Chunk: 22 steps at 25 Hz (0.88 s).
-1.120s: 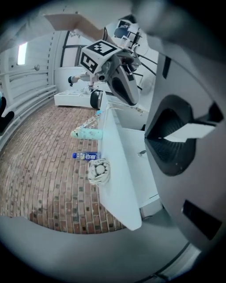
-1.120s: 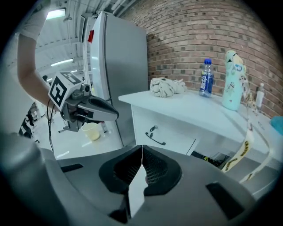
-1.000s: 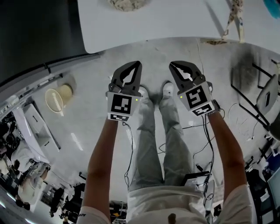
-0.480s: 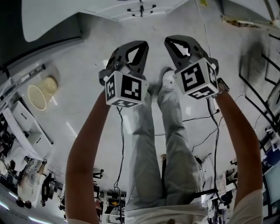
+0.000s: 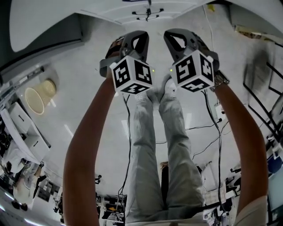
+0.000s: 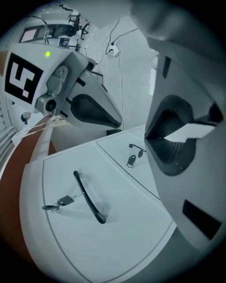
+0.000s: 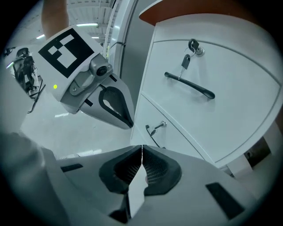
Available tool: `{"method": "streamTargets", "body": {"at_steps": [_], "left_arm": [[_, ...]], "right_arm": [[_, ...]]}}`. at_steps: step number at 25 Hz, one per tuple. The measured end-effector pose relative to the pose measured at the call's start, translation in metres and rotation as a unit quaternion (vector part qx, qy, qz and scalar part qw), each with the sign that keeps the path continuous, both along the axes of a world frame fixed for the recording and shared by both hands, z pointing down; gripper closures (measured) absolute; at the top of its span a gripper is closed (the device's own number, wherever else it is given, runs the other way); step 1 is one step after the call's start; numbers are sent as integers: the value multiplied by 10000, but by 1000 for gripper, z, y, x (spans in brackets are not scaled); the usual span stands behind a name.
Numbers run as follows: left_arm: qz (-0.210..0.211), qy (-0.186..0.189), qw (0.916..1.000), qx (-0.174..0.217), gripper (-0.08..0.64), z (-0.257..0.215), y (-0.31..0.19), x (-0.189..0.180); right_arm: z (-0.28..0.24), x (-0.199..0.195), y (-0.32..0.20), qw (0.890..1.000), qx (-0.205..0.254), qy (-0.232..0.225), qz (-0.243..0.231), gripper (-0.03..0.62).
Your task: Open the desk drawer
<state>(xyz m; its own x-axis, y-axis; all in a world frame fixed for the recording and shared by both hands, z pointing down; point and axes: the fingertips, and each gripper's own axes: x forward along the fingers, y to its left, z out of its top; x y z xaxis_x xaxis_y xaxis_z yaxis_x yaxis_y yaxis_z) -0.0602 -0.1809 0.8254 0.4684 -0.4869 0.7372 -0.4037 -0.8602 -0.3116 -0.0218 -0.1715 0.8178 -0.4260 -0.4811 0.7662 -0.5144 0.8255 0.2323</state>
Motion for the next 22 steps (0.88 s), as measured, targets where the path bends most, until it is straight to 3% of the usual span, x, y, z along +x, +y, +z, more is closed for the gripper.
{"method": "streamTargets", "body": {"at_steps": [7, 13, 16, 19, 21, 22], "left_arm": [[-174, -197, 9996, -109, 552, 16, -35, -7], [106, -393, 9991, -106, 549, 26, -46, -3], [169, -410, 9989, -162, 468, 36, -55, -3], [316, -478, 9983, -99, 462, 39, -64, -1], [421, -533, 9977, -67, 453, 41, -67, -3], [456, -563, 9973, -74, 448, 44, -69, -3]], "right_arm": [[13, -4, -26, 9999, -56, 120, -45, 563], [28, 2, -38, 9991, -117, 349, -216, 563], [40, -2, -44, 9982, -106, 442, -394, 561], [44, -7, -52, 9974, -44, 497, -520, 558], [48, -14, -56, 9963, -57, 575, -637, 468], [50, -17, -58, 9956, -63, 620, -704, 463]]}}
